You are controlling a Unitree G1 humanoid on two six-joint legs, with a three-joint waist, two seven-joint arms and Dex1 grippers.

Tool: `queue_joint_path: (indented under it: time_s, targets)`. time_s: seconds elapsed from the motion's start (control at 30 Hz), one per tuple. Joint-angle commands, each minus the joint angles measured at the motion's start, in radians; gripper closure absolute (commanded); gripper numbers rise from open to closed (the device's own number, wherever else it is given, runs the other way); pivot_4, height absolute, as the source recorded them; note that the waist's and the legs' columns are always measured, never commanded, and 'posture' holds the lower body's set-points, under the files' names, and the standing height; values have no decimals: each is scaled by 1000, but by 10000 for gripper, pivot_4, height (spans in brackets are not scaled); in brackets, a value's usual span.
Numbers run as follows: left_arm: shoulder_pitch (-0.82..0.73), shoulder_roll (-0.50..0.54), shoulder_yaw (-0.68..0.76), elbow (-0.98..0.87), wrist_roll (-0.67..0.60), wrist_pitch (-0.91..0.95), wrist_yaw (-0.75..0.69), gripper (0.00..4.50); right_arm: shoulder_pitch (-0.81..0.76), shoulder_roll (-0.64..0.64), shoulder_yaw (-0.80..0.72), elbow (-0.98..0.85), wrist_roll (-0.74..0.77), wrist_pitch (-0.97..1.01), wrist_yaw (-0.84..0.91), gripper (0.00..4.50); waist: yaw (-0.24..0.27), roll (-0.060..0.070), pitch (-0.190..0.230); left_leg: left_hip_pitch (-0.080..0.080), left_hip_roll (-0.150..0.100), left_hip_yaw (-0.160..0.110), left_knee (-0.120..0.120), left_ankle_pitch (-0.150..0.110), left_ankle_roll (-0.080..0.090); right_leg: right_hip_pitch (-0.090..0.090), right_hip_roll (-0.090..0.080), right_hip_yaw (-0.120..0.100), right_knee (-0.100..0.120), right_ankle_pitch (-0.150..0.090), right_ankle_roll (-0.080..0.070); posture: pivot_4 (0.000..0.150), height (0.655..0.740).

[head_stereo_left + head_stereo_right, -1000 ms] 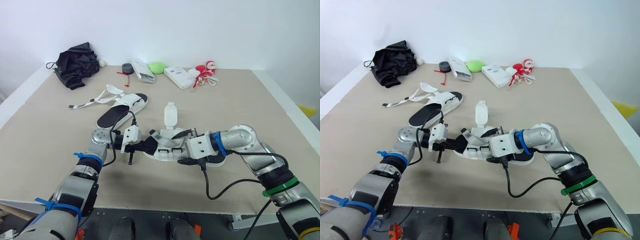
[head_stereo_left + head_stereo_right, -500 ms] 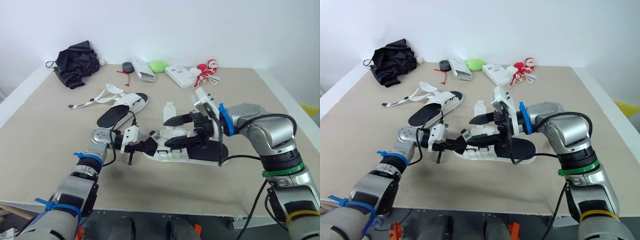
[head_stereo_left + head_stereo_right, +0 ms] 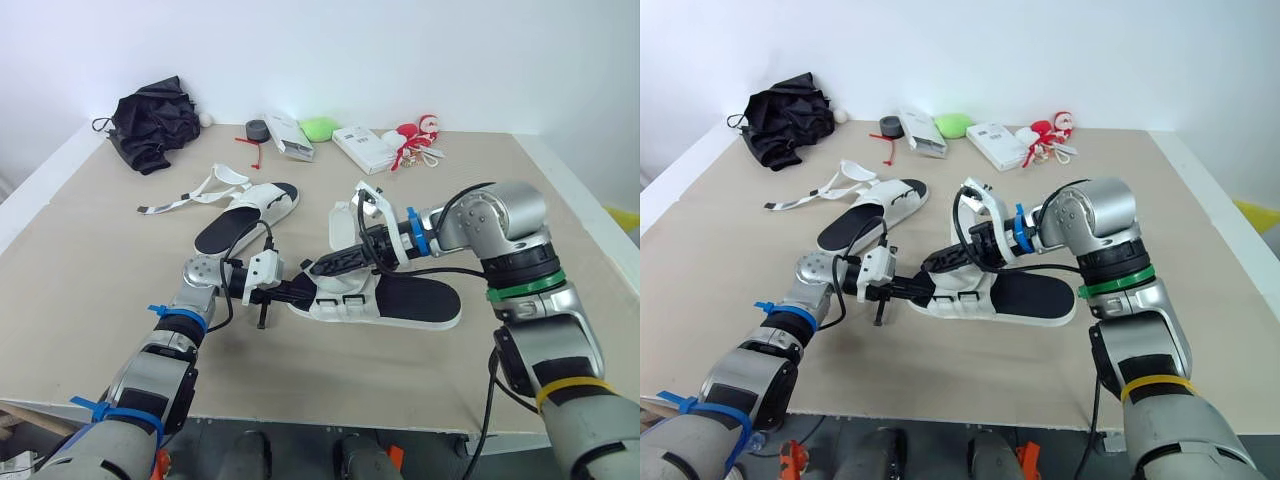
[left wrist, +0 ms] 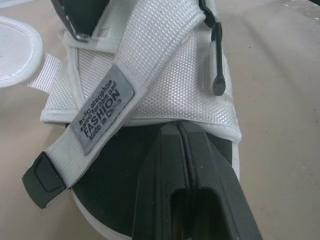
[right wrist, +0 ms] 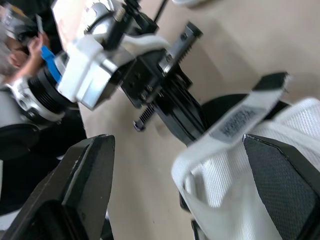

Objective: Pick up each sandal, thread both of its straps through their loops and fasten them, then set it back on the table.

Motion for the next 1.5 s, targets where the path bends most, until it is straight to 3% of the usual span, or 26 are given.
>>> queue_joint_path:
  time_s: [0.03,0.57,0.73,0.8,0.83,0.87,1.0,1.37,1.5]
  targets:
    - [54,15,-41,57,65,23,19,45000,-23,-16,22,6,-8,-9,6,803,0,0,0,0,0,0,0,0,0,0,0,0,0,0,0,1500,7400]
    - [70,14,-47,45,63,21,10,45000,-66,78,74,185,-55,-130,50,803,-1,1,0,0,0,0,0,0,0,0,2,0,0,1,0,1500,7400]
    - [77,18,-47,39,63,19,6,45000,-80,106,60,243,-73,-172,62,14163,-1,1,-1,-1,0,0,0,0,0,0,2,-1,0,1,0,1500,7400]
    - [78,20,-47,37,62,21,6,45000,-77,113,56,257,-79,-185,65,24100,-1,1,0,-1,0,0,0,0,0,0,2,-1,0,1,0,1500,7400]
    - [80,20,-47,35,62,21,5,45000,-74,115,53,258,-79,-187,66,25716,-1,1,-1,-1,0,0,0,0,0,0,2,-1,0,1,0,1500,7400]
    - [82,21,-47,33,62,21,5,45000,-71,117,50,257,-79,-187,66,32029,-1,1,-1,-2,0,0,0,0,0,0,3,-1,0,1,1,1500,7400]
    - [84,21,-49,31,63,23,3,45000,-53,119,38,251,-81,-194,63,44259,-1,1,-1,-1,0,0,0,0,0,0,3,-1,0,1,0,1500,7400]
    - [80,14,-53,33,65,24,0,45000,54,81,-133,68,-36,-235,11,44259,-1,1,0,-2,0,0,0,0,0,0,3,-1,0,1,0,1500,7400]
    - [77,15,-51,36,64,26,0,45000,211,114,-268,-152,-34,-401,-99,44259,0,0,-1,-3,-1,-1,0,0,0,0,3,-1,0,2,5,1500,7400]
